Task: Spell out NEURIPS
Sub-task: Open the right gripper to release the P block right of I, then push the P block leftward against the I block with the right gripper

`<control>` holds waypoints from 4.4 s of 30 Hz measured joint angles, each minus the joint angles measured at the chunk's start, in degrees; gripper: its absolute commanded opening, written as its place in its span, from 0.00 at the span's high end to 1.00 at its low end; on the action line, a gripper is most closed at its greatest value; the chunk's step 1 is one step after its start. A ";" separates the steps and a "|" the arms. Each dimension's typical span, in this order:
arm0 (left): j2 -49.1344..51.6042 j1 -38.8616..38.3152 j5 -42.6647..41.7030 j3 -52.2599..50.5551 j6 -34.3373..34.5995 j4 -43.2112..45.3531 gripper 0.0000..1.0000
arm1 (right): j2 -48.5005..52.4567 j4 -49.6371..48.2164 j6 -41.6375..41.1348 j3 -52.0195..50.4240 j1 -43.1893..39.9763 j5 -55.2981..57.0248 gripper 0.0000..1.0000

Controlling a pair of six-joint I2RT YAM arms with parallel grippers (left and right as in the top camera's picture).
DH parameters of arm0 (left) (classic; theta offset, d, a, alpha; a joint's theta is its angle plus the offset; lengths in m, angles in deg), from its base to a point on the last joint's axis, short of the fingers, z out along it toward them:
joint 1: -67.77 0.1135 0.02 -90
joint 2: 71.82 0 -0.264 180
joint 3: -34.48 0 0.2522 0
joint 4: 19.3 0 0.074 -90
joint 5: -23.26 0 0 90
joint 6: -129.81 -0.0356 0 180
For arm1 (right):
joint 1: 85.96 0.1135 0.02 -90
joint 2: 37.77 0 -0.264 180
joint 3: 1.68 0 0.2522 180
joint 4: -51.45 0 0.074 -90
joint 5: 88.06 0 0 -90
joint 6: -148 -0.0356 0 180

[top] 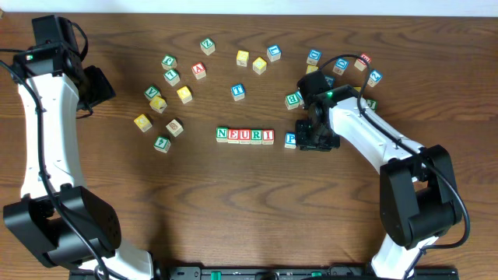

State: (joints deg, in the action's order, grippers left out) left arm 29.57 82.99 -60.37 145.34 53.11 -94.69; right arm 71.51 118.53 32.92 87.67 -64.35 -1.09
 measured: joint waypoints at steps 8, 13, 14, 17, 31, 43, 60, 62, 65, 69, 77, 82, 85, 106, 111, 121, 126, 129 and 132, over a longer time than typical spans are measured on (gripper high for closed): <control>0.00 0.00 0.02 0.00 0.00 0.02 0.28 | 0.00 -0.11 -0.17 -0.02 0.00 0.00 0.71; 0.00 0.00 0.02 0.00 0.00 0.02 0.28 | 0.00 -2.67 -0.22 -1.05 0.00 -0.02 0.71; 0.00 0.00 0.00 0.00 0.00 0.02 0.28 | 0.00 -3.45 -0.24 -1.60 0.00 -0.04 0.71; 0.00 0.00 0.00 0.00 0.00 0.02 0.28 | 0.00 -5.84 -0.59 -3.56 0.00 -0.13 0.71; 0.00 0.00 0.00 0.00 0.00 0.02 0.28 | 0.02 -10.99 -1.51 -5.88 0.00 -0.20 0.69; 0.00 0.00 0.02 0.00 0.00 0.02 0.28 | 0.55 -12.13 -1.51 -5.92 0.00 -1.05 0.69; 0.00 0.00 0.00 0.00 0.00 0.02 0.28 | 0.59 -14.36 -1.51 -5.92 0.11 -2.99 0.69; 0.00 0.00 0.02 0.00 0.00 0.02 0.28 | 0.61 -14.53 -1.57 -5.92 0.22 -3.13 0.68; 0.00 0.00 0.00 0.00 0.00 0.02 0.28 | 0.61 -14.93 -1.70 -5.92 0.35 -3.48 0.68; 0.00 0.00 0.02 0.00 0.00 0.02 0.28 | 0.61 -15.37 -1.73 -5.92 0.61 -3.72 0.69; 0.00 0.00 0.00 0.00 0.00 0.02 0.28 | 0.81 -16.59 -1.95 -5.95 0.87 -4.13 0.69; 0.00 0.00 0.00 0.00 0.00 0.02 0.28 | 0.85 -17.03 -2.16 -5.95 1.05 -4.26 0.69; 0.00 0.00 0.00 0.00 0.00 0.02 0.28 | 0.85 -17.51 -2.19 -5.95 1.42 -4.31 0.69; 0.00 0.00 0.00 0.00 0.00 0.02 0.28 | 0.92 -12.83 -2.80 -4.48 1.77 -3.80 0.78; 0.00 0.00 0.00 0.00 0.00 0.02 0.28 | 0.92 -8.98 -2.78 -2.91 1.79 -3.37 0.78; 0.00 0.00 0.00 0.00 0.00 0.02 0.28 | 0.92 -5.62 -2.84 -2.86 3.82 -3.48 0.76; 0.00 0.00 0.00 0.00 0.00 0.02 0.28 | 0.92 -5.79 -3.08 -2.86 5.84 -3.63 0.78; 0.00 0.00 0.00 0.00 0.00 0.02 0.28 | 0.92 -6.08 -3.37 -2.86 6.62 -3.58 0.79; 0.00 0.00 0.00 0.00 0.00 0.02 0.28 | 0.92 -6.47 -3.65 -2.86 6.93 -3.56 0.81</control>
State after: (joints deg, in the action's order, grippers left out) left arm 29.57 82.99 -60.37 145.34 53.11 -94.67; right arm 72.42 112.06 29.27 84.81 -57.42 -4.65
